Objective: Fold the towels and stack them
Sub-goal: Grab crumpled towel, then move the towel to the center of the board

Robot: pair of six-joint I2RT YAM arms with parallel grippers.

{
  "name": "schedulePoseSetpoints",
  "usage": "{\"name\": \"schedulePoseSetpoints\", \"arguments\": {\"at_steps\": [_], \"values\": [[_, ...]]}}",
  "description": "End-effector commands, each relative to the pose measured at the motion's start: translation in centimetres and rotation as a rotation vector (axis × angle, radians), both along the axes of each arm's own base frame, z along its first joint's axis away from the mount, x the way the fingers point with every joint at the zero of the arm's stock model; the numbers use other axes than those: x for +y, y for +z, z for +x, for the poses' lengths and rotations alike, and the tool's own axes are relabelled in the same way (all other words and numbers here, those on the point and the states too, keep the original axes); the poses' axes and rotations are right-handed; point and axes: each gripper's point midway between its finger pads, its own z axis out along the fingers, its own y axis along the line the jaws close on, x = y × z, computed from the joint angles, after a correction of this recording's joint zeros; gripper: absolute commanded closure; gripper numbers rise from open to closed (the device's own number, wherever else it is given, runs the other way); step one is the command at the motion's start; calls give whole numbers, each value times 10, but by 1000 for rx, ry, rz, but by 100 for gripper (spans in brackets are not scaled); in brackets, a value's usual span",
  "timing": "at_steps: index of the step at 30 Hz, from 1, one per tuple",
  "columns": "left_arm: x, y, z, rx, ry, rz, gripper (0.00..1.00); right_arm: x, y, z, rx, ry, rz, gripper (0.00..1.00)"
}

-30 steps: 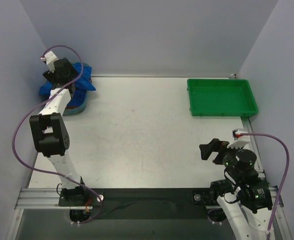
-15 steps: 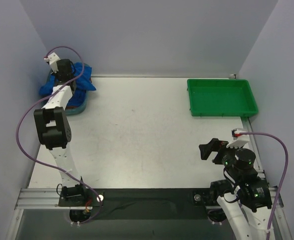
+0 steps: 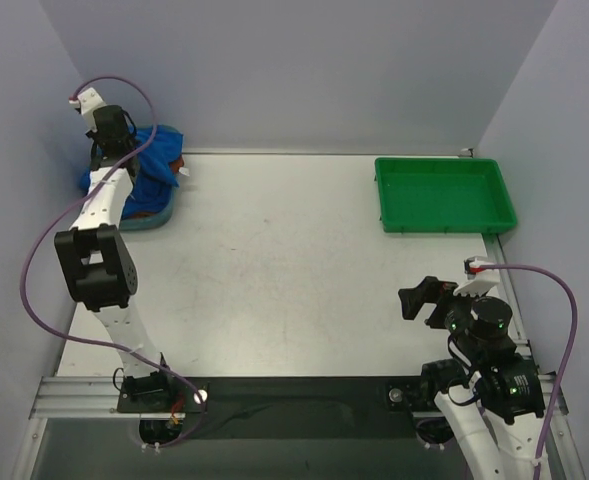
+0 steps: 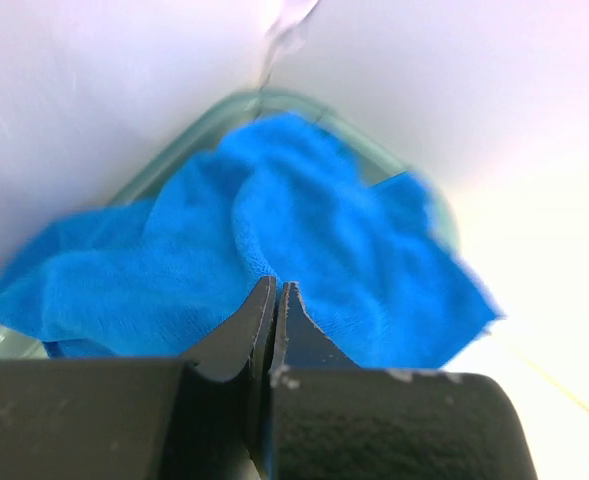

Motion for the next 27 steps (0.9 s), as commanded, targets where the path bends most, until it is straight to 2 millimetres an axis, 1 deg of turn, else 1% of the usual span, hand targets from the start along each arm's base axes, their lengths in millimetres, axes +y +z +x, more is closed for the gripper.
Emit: {"name": "schedulePoseSetpoints", "arguments": {"at_steps": [1,2,3,4,5,6,7,9,10,11,12,13,14,15,16,17,18,19,20,21,22,23,24,26,27], "values": [[-31,147,-11,-282,-104,59,100,5,6,4,-23,23,14,0],[-42,157,-13,-286,-143,50,100,6,7,3,-28,28,14,0],[-56,171,-15,-307,-177,44,100,6,7,3,-31,30,15,0],[-66,194,-18,-353,-205,35,100,6,8,2,-38,30,15,0],[-82,202,-20,-358,-257,26,100,6,9,2,-41,30,16,0],[-95,219,-26,-384,-289,28,100,5,10,2,-46,25,14,0],[-129,234,-30,-393,-361,39,100,4,11,2,-54,19,14,0],[-157,258,-44,-419,-423,57,100,2,13,2,-61,11,7,0],[-183,268,-53,-435,-479,53,100,2,14,1,-69,14,6,0],[-197,271,-59,-433,-517,45,100,2,15,1,-70,16,6,0],[-209,284,-73,-455,-551,41,100,2,16,0,-77,20,5,0],[-219,290,-81,-463,-579,41,100,3,19,-1,-88,24,6,0],[-244,293,-92,-461,-641,36,100,3,20,-1,-92,26,6,0],[-253,306,-108,-483,-673,43,100,3,22,-2,-99,29,3,0],[-263,312,-119,-490,-704,55,100,3,28,-4,-120,36,1,0],[-288,310,-133,-479,-762,47,100,3,29,-4,-126,40,-1,0],[-293,323,-153,-510,-786,49,100,2,32,-5,-137,39,-4,0],[-304,324,-166,-516,-817,39,100,1,36,-6,-152,39,-8,0],[-313,320,-176,-513,-844,23,100,0,42,-8,-168,37,-7,0],[-329,307,-198,-495,-903,-2,100,-1,45,-8,-176,32,-7,0],[-342,296,-209,-482,-955,-54,100,0,47,-10,-182,32,-3,0],[-352,283,-220,-463,-992,-79,100,1,52,-11,-193,38,8,0],[-369,244,-238,-385,-1053,-109,100,2,54,-12,-196,42,15,0],[-391,202,-263,-303,-1135,-191,100,6,56,-15,-193,61,35,0],[-395,179,-280,-260,-1163,-221,100,8,56,-16,-190,72,42,0]]}}
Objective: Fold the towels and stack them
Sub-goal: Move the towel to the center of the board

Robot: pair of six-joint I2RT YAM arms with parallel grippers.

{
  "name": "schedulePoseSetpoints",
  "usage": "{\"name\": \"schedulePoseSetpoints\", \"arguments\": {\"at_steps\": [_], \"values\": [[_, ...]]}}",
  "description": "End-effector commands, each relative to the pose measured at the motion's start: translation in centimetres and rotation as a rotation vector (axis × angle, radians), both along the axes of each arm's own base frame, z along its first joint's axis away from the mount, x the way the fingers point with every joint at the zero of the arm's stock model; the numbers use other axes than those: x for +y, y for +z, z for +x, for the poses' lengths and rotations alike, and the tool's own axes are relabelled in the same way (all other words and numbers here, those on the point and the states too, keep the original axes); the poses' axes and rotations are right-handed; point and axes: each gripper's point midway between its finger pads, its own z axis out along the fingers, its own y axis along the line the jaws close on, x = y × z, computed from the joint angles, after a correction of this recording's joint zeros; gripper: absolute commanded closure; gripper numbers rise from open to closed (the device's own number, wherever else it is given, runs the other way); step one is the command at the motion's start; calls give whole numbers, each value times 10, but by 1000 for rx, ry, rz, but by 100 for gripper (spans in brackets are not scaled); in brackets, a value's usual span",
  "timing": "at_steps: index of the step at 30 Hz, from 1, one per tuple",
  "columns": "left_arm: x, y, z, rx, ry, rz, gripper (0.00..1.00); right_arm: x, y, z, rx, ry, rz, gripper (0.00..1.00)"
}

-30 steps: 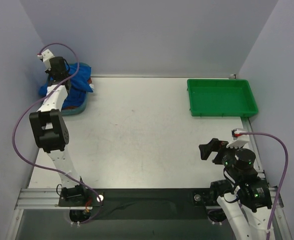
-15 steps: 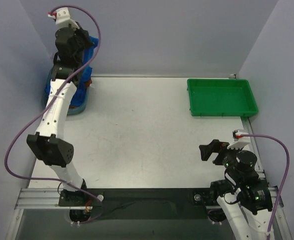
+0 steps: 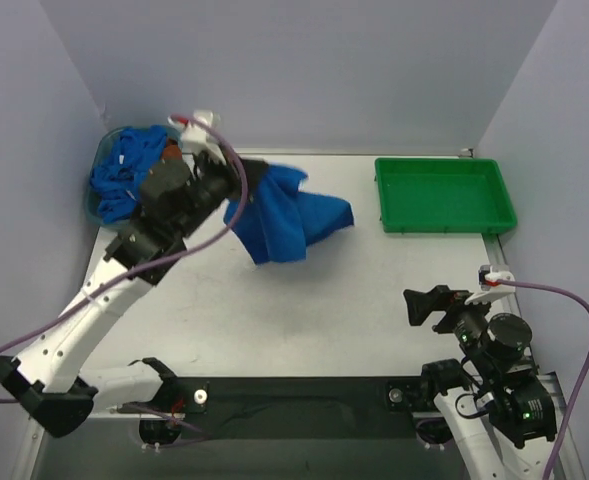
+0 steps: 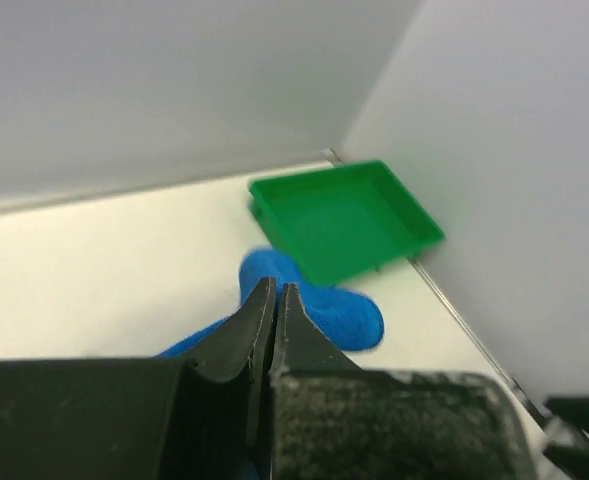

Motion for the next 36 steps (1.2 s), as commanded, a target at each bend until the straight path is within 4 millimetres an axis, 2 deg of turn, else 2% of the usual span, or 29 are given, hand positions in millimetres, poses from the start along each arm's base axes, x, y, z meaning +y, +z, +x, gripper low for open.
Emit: {"name": "schedulePoseSetpoints", "arguments": {"at_steps": [1,2,3,4,5,6,7,9,10,11,13,14,15,17,18,19,20,22,23,24,25,26,27,28,30,31,32,33,36], "values": [[-46,-115,-49,260,-193,14,100,11,16,-4,-39,57,35,0],[-53,-147,-65,327,-239,35,100,13,16,-5,-33,70,39,0],[-57,-164,-84,367,-278,30,100,19,14,-5,-22,103,45,0],[-71,-215,-119,476,-359,70,99,21,12,-5,-12,112,46,0],[-75,-230,-135,510,-391,80,93,22,10,-5,-1,120,48,0],[-77,-236,-155,528,-426,76,82,25,6,-3,25,129,49,0],[-85,-261,-187,580,-494,91,73,26,3,-1,43,129,51,0],[-93,-263,-220,592,-580,83,63,28,-6,5,99,129,50,0],[-96,-266,-233,592,-619,101,52,28,-11,8,127,122,55,0],[-103,-261,-253,580,-684,125,48,28,-15,11,153,109,58,0],[-103,-261,-268,564,-747,198,37,27,-29,20,243,77,66,0],[-107,-250,-271,544,-775,205,34,29,-33,23,277,74,66,0],[-107,-248,-270,521,-783,228,32,31,-45,29,348,70,60,0],[-99,-251,-246,515,-652,267,26,31,-54,37,412,51,56,0],[-96,-244,-230,488,-585,270,26,32,-65,43,479,44,41,0],[-86,-249,-209,486,-489,299,26,31,-69,48,501,38,30,0],[-71,-254,-172,508,-372,298,26,28,-77,58,547,16,-4,3],[-53,-262,-134,553,-247,279,29,26,-83,69,579,5,-39,10],[-46,-273,-116,583,-192,285,30,25,-87,75,595,-10,-51,14],[-32,-278,-91,587,-121,281,32,27,-94,82,631,-5,-70,23],[-34,-278,-79,574,-105,272,33,32,-96,90,623,9,-82,25],[-36,-293,-69,602,-92,298,34,34,-99,95,627,4,-101,27],[-42,-296,-51,596,-77,292,36,49,-110,105,655,40,-142,33],[-43,-308,-50,620,-73,314,36,49,-110,105,655,40,-142,33],[-52,-314,-39,626,-78,313,41,59,-122,116,680,50,-200,39],[-55,-331,-37,659,-77,343,43,68,-136,116,720,72,-234,42],[-58,-338,-36,681,-76,347,45,74,-137,122,715,81,-238,46],[-60,-346,-39,713,-89,354,50,79,-144,123,732,90,-242,47],[-63,-377,-59,826,-139,365,52,97,-172,117,808,141,-258,48]]}}
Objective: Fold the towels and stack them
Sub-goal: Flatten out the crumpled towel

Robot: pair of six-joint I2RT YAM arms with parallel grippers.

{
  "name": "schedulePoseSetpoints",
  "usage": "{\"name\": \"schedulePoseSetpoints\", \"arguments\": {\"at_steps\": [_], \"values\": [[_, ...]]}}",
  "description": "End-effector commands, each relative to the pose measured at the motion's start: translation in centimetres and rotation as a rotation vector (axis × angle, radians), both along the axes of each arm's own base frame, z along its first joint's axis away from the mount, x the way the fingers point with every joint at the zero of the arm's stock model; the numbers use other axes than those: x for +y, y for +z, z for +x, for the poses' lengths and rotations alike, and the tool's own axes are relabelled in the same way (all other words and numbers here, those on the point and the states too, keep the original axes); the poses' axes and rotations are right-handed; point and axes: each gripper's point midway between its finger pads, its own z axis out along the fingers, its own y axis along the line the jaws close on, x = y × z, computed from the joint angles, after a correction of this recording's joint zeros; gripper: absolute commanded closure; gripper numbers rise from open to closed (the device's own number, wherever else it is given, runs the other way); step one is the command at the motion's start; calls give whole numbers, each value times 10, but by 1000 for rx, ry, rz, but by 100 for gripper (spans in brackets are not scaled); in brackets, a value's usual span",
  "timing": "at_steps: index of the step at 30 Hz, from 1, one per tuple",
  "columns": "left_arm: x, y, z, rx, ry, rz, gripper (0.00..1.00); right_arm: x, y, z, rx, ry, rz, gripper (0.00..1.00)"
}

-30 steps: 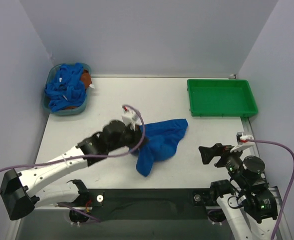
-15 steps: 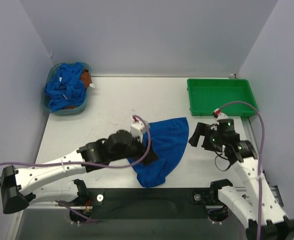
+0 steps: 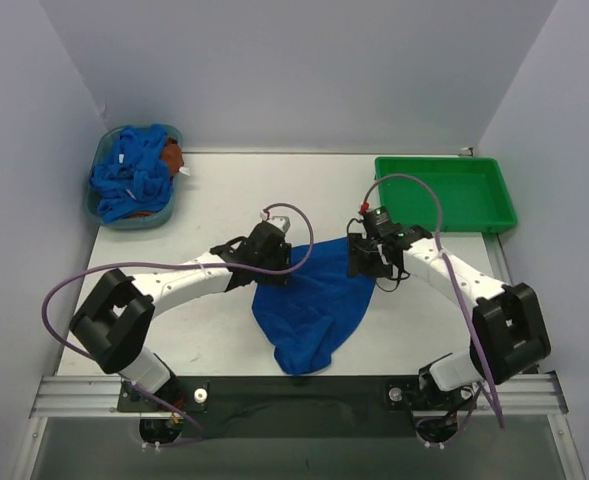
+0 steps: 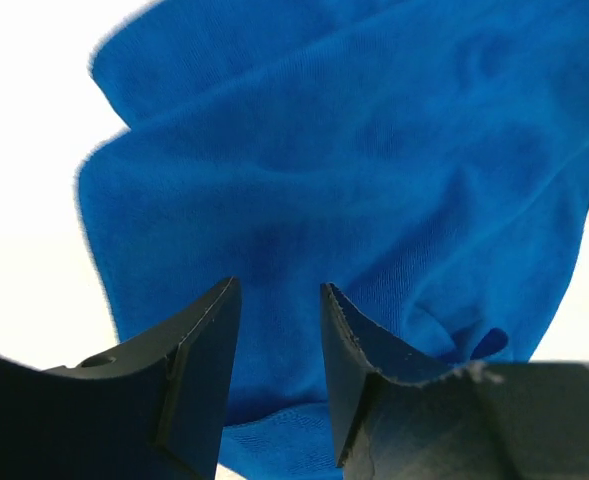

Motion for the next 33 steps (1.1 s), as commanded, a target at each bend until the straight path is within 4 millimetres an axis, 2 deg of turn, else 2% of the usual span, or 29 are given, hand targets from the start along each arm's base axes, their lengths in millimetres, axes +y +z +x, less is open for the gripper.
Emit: {"name": "schedulePoseSetpoints", "arguments": {"at_steps": [1,4,5,7,8,10,11,13,15,18,19,20,21,22,23,24,25,27,28,29,30,31,32,33], "values": [[-13,-7,-14,74,-47,-70,53,14,-23,-1,56,33,-32,48],[-4,-29,-45,198,-75,-56,56,20,-44,-15,133,47,-42,48],[4,-42,-63,264,-88,-44,57,22,-52,-22,160,58,-51,48],[10,-48,-82,323,-108,-45,58,21,-63,-38,211,52,-57,48],[15,-56,-102,385,-132,-35,58,20,-67,-45,229,50,-56,48],[19,-57,-122,423,-169,-26,58,16,-75,-64,284,37,-48,48],[25,-62,-144,472,-196,4,58,13,-77,-72,306,32,-50,48],[28,-58,-163,490,-227,15,58,13,-74,-85,325,36,-24,48],[31,-58,-193,528,-271,35,59,8,-76,-103,361,42,-26,48],[29,-41,-211,519,-306,10,57,9,-60,-109,326,77,-8,48],[25,-27,-207,484,-312,-24,55,11,-49,-106,284,87,12,47],[30,-22,-201,450,-285,-2,46,12,-39,-97,240,93,15,46],[32,-15,-188,413,-249,-5,42,12,-29,-91,199,106,12,45],[27,6,-172,348,-232,-37,39,12,-19,-82,158,114,11,45],[35,11,-155,297,-189,-9,37,10,-8,-75,118,118,4,44],[38,18,-141,258,-155,-10,35,11,9,-57,44,141,-10,44],[47,27,-114,218,-70,-20,35,7,15,-47,24,133,-22,44],[59,33,-81,143,2,-7,35,5,26,-31,-5,137,-33,43],[74,28,-57,125,84,21,36,5,33,-17,-26,140,-43,43],[74,36,-38,71,92,26,36,-2,37,-6,-38,117,-48,44],[76,35,-26,60,100,38,37,-6,38,3,-43,107,-58,44],[75,23,-16,81,103,75,37,-8,40,16,-53,116,-77,45],[72,27,1,54,96,80,37,-14,39,24,-54,105,-92,45],[69,24,8,58,89,89,37,-16,38,30,-53,109,-104,46]]}}
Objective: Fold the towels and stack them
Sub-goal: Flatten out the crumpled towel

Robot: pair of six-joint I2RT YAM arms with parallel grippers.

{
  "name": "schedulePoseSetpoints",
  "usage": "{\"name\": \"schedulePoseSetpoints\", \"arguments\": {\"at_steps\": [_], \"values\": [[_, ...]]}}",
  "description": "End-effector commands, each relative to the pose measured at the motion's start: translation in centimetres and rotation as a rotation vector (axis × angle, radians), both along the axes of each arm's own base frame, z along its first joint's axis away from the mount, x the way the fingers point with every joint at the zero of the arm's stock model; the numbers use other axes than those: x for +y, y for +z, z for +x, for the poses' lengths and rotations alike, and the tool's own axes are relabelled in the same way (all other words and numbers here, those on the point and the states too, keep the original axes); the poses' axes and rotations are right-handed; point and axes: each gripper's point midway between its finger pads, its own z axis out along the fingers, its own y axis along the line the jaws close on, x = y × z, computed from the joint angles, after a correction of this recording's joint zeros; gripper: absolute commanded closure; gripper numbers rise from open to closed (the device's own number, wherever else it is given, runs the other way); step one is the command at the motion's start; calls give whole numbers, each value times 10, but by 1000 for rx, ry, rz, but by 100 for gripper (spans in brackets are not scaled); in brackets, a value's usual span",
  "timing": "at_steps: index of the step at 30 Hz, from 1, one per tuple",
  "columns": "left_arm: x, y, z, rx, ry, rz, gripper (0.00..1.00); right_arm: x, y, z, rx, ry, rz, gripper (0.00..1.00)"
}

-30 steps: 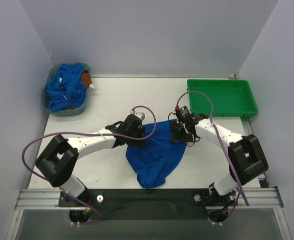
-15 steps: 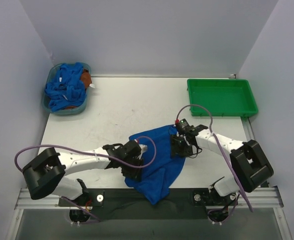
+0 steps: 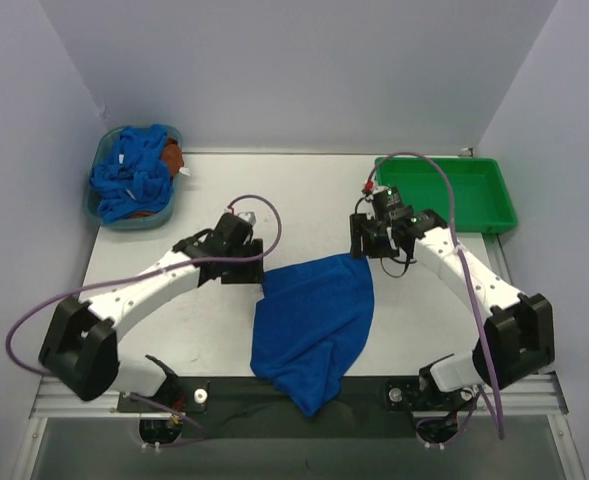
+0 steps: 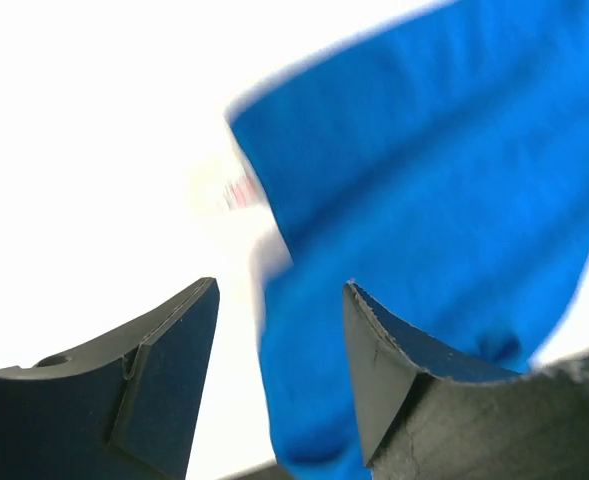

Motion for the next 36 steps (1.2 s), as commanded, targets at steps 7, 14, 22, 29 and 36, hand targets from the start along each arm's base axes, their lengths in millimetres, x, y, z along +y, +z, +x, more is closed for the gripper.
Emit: {"name": "schedulePoseSetpoints", "arguments": {"at_steps": [7,14,22,29,36], "values": [[-19,-51,58,26,-93,138,38,-27,-46,44,80,51,-193,46],[-17,-68,70,15,-93,191,39,-30,-69,61,102,62,-239,46],[-18,-86,72,46,-96,210,42,-29,-90,68,144,45,-231,47],[-14,-100,65,84,-97,230,52,-31,-107,69,188,36,-221,47],[-12,-110,60,110,-107,245,63,-27,-117,69,230,26,-197,47]]}}
